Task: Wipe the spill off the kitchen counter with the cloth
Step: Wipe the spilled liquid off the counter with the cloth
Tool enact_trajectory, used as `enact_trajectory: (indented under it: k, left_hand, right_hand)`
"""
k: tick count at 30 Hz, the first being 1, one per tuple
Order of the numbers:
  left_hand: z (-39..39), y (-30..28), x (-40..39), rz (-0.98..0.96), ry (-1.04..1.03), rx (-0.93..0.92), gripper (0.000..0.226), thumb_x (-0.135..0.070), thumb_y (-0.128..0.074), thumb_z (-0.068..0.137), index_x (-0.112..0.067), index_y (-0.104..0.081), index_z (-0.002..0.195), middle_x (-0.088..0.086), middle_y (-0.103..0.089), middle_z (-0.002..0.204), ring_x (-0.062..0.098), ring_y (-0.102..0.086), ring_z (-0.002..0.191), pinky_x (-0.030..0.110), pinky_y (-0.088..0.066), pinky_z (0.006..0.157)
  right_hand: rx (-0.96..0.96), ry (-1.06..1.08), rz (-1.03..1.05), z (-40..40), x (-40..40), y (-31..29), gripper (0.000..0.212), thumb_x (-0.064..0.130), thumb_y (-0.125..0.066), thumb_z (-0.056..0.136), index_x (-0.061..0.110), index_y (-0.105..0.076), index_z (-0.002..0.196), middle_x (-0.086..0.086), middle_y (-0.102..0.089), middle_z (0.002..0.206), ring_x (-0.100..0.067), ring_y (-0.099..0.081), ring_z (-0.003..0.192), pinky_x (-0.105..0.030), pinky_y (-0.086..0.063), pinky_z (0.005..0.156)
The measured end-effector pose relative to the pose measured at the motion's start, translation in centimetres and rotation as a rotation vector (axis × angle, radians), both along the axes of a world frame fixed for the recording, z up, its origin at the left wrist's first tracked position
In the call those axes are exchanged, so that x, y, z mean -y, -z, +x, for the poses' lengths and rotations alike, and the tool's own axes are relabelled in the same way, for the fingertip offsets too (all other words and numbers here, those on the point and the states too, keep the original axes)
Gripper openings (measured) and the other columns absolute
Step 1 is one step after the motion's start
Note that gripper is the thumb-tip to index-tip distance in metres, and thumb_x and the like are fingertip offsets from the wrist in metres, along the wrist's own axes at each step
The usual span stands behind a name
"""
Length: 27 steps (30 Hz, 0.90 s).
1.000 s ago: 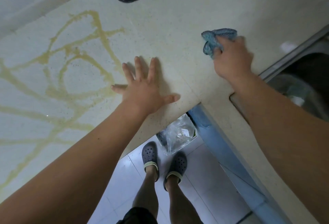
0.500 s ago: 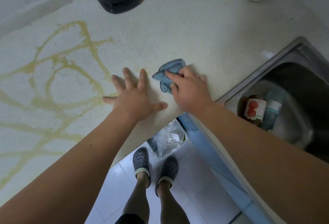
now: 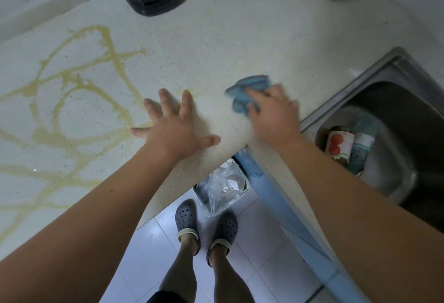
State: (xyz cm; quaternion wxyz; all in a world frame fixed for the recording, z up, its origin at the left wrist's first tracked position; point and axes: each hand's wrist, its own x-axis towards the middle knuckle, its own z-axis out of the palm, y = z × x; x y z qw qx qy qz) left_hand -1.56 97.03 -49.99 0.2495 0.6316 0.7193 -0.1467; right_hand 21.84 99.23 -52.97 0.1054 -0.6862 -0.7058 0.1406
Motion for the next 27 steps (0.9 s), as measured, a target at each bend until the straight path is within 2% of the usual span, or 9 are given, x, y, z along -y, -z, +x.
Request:
enact_trajectory:
  k: [3,7,9,12,14,17,19,24,27]
  left_hand:
    - [0.0,-0.2,-0.1,-0.025,-0.001,0.001,0.136,-0.100,-0.053,0.061,-0.042,0.022,0.157,0.007,0.030,0.168,0.049,0.023,0.152,0.093,-0.016,0.096]
    - [0.2,-0.6,-0.2,-0.030,-0.007,0.003,0.135,-0.099,-0.054,0.062,-0.041,0.022,0.158,0.008,0.031,0.167,0.049,0.023,0.152,0.093,-0.017,0.097]
    - [0.3,-0.7,-0.2,-0.033,-0.006,-0.002,0.136,-0.099,-0.054,0.062,-0.040,0.022,0.158,0.008,0.031,0.167,0.050,0.023,0.152,0.092,-0.018,0.097]
    - [0.3,-0.6,-0.3,-0.033,-0.017,0.004,0.135,-0.096,-0.058,0.063,-0.040,0.020,0.158,0.009,0.031,0.167,0.050,0.023,0.152,0.092,-0.016,0.098]
    - [0.3,-0.5,-0.3,-0.024,-0.011,-0.003,0.135,-0.095,-0.059,0.064,-0.040,0.020,0.158,0.010,0.030,0.168,0.051,0.023,0.152,0.092,-0.014,0.098]
    - [0.3,-0.5,-0.1,-0.017,-0.001,-0.002,0.135,-0.096,-0.057,0.065,-0.038,0.020,0.159,0.011,0.029,0.168,0.051,0.022,0.152,0.093,-0.014,0.098]
    - [0.2,-0.8,0.0,-0.023,-0.012,0.010,0.135,-0.096,-0.058,0.065,-0.038,0.020,0.159,0.011,0.030,0.168,0.051,0.022,0.152,0.092,-0.013,0.098]
    - [0.3,-1.0,0.2,-0.018,-0.015,0.030,0.135,-0.094,-0.059,0.066,-0.038,0.022,0.159,0.011,0.031,0.167,0.049,0.024,0.152,0.092,-0.011,0.099]
    - [-0.7,-1.4,1.0,0.035,0.045,0.028,0.134,-0.094,-0.057,0.069,-0.036,0.024,0.158,0.012,0.029,0.168,0.047,0.022,0.153,0.092,-0.011,0.100]
  right_hand:
    - [0.009,0.260,-0.026,2.2,-0.8,0.1,0.047,0.038,-0.048,0.106,0.035,-0.051,0.152,-0.009,-0.049,0.136,-0.029,-0.055,0.111,-0.046,-0.036,0.101]
    - [-0.037,-0.073,-0.013,-1.5,3.8,-0.2,0.046,0.036,-0.050,0.104,0.038,-0.053,0.150,-0.002,-0.052,0.122,-0.020,-0.053,0.102,-0.037,-0.030,0.087]
    - [0.006,-0.152,0.008,-0.2,4.9,0.0,0.045,0.038,-0.052,0.104,0.039,-0.054,0.149,0.001,-0.053,0.118,-0.018,-0.054,0.102,-0.038,-0.034,0.089]
    - [0.053,0.238,0.018,4.2,3.5,-0.2,0.047,0.039,-0.048,0.106,0.031,-0.052,0.152,-0.011,-0.053,0.126,-0.029,-0.058,0.105,-0.048,-0.048,0.099]
    - [0.084,0.351,0.000,3.8,3.6,-0.6,0.047,0.036,-0.047,0.107,0.027,-0.050,0.153,-0.015,-0.052,0.130,-0.032,-0.058,0.107,-0.046,-0.048,0.099]
    - [-0.017,0.036,-0.015,-1.1,5.9,-0.6,0.046,0.031,-0.051,0.106,0.031,-0.052,0.152,-0.009,-0.052,0.123,-0.025,-0.057,0.098,-0.037,-0.050,0.086]
    - [-0.038,-0.067,-0.020,-1.7,6.7,-0.6,0.045,0.035,-0.054,0.105,0.033,-0.055,0.150,-0.004,-0.054,0.120,-0.023,-0.058,0.098,-0.043,-0.055,0.086]
    - [0.001,0.333,-0.022,0.2,4.7,-0.3,0.047,0.036,-0.049,0.106,0.028,-0.051,0.152,-0.015,-0.050,0.131,-0.033,-0.061,0.106,-0.054,-0.052,0.099]
    - [-0.023,0.220,-0.043,-3.9,5.4,-0.5,0.049,0.035,-0.051,0.104,0.028,-0.052,0.153,-0.011,-0.051,0.130,-0.032,-0.061,0.106,-0.051,-0.051,0.098]
